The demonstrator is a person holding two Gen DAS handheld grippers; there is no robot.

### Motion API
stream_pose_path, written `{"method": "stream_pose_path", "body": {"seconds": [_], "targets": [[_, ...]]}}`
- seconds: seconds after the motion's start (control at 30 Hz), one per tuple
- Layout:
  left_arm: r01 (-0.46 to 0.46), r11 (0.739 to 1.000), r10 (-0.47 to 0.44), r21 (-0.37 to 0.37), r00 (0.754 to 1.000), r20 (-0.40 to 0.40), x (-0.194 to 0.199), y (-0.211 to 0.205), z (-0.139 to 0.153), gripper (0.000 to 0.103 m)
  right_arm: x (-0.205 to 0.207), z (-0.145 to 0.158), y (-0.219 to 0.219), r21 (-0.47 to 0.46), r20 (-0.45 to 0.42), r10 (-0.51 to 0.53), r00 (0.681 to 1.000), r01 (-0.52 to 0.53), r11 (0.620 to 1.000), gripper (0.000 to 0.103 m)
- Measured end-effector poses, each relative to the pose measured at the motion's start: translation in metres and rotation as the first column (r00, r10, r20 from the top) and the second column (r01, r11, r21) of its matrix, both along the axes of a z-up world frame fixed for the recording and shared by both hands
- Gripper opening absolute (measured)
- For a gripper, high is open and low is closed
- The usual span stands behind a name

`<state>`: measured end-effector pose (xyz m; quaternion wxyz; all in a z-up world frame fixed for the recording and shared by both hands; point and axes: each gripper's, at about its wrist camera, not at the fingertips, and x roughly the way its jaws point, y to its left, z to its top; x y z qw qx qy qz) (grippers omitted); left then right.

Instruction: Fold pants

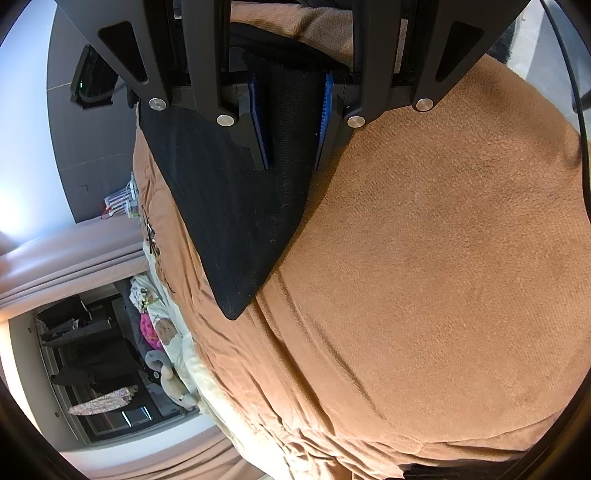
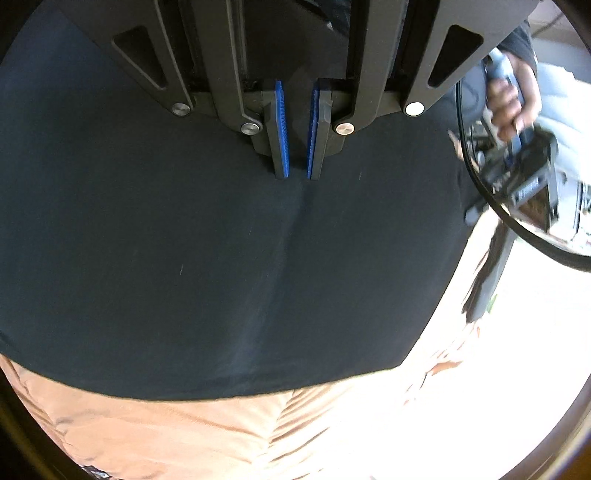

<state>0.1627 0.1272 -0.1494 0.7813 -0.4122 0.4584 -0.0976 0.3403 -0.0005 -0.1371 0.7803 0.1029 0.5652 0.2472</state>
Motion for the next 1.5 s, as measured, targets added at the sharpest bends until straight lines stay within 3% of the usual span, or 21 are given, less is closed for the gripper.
{"method": "stream_pose_path", "body": {"seconds": [0.53,0.8,1.0,1.27,1.5], "targets": [[-0.003,1.000,0.003,0.025,1.000,-0.009,0.003,-0.006,0.003,0.026,0.091,-0.019,0.024,-0.044,0.026,-0.116,0.993,0.117,0.992,0.007],[0.005,1.000,-0.004,0.027,1.000,-0.022,0.010,-0.008,0.000,0.026,0.113,-0.032,0.042,-0.055,0.059,-0.176,0.983,0.179,0.982,0.007],[0.037,0.996,-0.037,0.075,0.999,0.004,0.010,-0.015,0.008,0.015,0.114,-0.016,0.029,-0.058,0.044,-0.139,0.989,0.142,0.988,0.007],[0.034,0.997,-0.037,0.063,0.998,0.045,0.006,-0.016,0.020,0.013,0.077,-0.009,0.031,-0.025,0.023,-0.036,0.999,0.037,0.999,0.007],[0.044,0.997,-0.051,0.071,0.994,0.098,0.005,-0.024,0.049,0.012,0.052,-0.018,0.027,0.055,-0.008,0.025,1.000,-0.024,0.998,0.007]]}}
